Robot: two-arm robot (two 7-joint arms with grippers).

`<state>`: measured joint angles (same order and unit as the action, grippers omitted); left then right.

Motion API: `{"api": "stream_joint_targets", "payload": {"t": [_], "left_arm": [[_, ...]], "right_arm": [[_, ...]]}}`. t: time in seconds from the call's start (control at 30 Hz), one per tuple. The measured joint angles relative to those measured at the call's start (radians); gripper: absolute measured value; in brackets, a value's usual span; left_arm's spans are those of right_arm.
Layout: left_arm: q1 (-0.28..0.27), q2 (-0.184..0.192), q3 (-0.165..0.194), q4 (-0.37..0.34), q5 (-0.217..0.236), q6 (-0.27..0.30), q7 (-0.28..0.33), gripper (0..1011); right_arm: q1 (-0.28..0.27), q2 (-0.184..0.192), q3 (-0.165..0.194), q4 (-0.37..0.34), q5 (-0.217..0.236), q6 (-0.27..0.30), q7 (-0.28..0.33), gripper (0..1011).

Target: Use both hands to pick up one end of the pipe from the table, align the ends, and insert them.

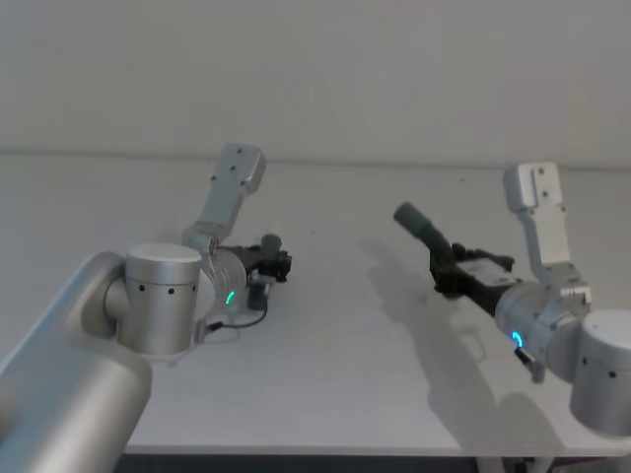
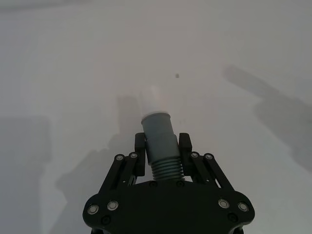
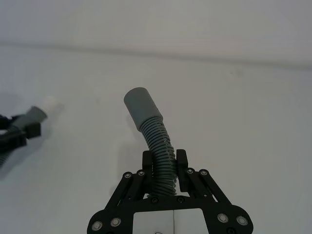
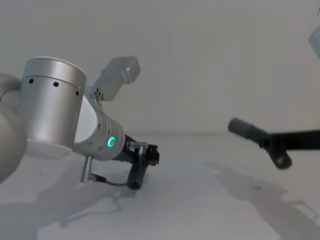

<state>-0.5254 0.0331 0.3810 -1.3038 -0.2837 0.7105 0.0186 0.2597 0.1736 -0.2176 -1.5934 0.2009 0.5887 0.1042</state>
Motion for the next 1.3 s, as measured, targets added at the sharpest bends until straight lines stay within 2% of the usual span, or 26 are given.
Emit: {"api": "stream_joint_targets", "payload": {"t": [0.3,0.47,0.8,0.87,0.93,0.97,1.13,1.3], "left_arm": [[-0.012,0.055,0.037,-0.022,0.033,-0.047,-0.064,398],[-0.020,0.105,0.065,-0.038,0.051,-0.073,-0.127,398],[-0.032,0.210,0.111,-0.073,0.077,-0.129,-0.257,398],[-0.033,0.232,0.120,-0.080,0.084,-0.149,-0.287,398],[-0.035,0.255,0.128,-0.087,0.090,-0.168,-0.314,398],[-0.035,0.255,0.128,-0.087,0.090,-0.168,-0.314,398],[-0.037,0.308,0.148,-0.104,0.104,-0.229,-0.388,398],[-0.039,0.344,0.161,-0.113,0.112,-0.283,-0.445,398]], "right_arm": [[0.021,0.018,-0.008,-0.015,0.002,-0.064,0.060,285],[0.031,0.053,-0.020,-0.024,0.006,-0.088,0.118,285],[0.038,0.145,-0.045,-0.042,0.026,-0.121,0.251,284],[0.038,0.173,-0.051,-0.045,0.036,-0.132,0.299,285],[0.038,0.182,-0.052,-0.046,0.038,-0.135,0.309,284],[0.038,0.196,-0.055,-0.047,0.044,-0.142,0.336,284],[0.038,0.248,-0.063,-0.049,0.065,-0.167,0.419,285],[0.036,0.291,-0.069,-0.050,0.086,-0.195,0.492,284]]}}
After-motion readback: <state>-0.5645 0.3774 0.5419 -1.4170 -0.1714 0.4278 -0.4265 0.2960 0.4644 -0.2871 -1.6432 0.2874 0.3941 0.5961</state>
